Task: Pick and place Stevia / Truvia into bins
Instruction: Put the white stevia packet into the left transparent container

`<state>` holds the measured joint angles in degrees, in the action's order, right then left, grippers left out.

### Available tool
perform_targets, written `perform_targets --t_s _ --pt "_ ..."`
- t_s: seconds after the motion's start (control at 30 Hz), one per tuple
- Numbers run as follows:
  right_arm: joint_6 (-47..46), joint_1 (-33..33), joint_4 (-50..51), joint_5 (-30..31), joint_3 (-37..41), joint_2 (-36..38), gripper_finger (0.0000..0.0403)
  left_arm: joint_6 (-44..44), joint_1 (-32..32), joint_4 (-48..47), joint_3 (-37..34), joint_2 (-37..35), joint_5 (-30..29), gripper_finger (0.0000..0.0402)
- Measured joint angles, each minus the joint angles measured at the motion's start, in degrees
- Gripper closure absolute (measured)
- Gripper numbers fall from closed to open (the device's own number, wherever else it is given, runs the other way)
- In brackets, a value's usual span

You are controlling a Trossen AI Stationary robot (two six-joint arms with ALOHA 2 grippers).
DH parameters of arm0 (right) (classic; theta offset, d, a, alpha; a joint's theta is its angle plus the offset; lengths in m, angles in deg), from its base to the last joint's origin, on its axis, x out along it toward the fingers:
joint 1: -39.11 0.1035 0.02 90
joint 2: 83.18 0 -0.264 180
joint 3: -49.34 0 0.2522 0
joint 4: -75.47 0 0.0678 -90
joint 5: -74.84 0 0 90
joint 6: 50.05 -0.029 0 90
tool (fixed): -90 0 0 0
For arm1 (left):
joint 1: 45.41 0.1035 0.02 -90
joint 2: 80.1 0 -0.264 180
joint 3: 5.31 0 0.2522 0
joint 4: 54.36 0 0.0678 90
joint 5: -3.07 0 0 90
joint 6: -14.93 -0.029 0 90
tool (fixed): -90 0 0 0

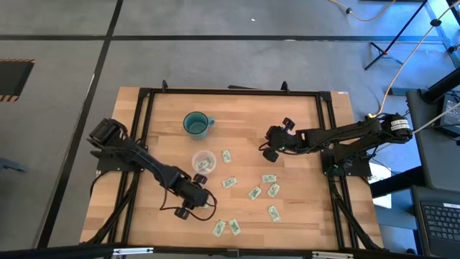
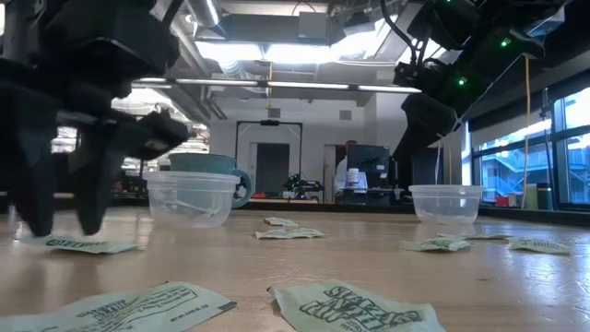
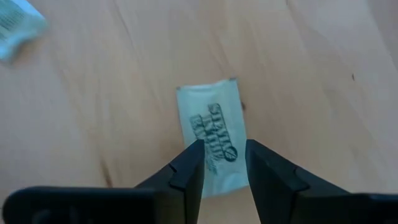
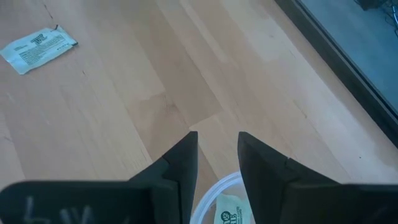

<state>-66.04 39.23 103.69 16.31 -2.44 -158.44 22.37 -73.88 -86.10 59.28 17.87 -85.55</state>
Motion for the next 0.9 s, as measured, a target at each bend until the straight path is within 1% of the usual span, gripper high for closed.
perform_targets --t_s 0.17,0.47,0.6,0.77,0.9 --pt "0.0 0.0 0.0 0.0 0.0 0.0 0.0285 0.4 0.0 -0.3 0.0 0.8 0.1 0.0307" --pt "0.0 0.0 0.0 0.0 0.0 0.0 0.0285 0.4 0.1 -2.3 0.4 3.4 -0.5 0.0348" --pt "0.0 0.0 0.0 0.0 0.0 0.0 0.0285 0.4 0.1 -2.2 0.4 3.5 -0.5 0.0362" --pt "0.0 0.0 0.0 0.0 0.0 0.0 0.0285 -0.1 0.1 -3.1 0.0 1.0 -0.2 0.0383" --pt "0.0 0.0 0.0 0.0 0.0 0.0 0.0285 -0.1 0.1 -5.3 -0.4 -3.5 -0.2 0.0398"
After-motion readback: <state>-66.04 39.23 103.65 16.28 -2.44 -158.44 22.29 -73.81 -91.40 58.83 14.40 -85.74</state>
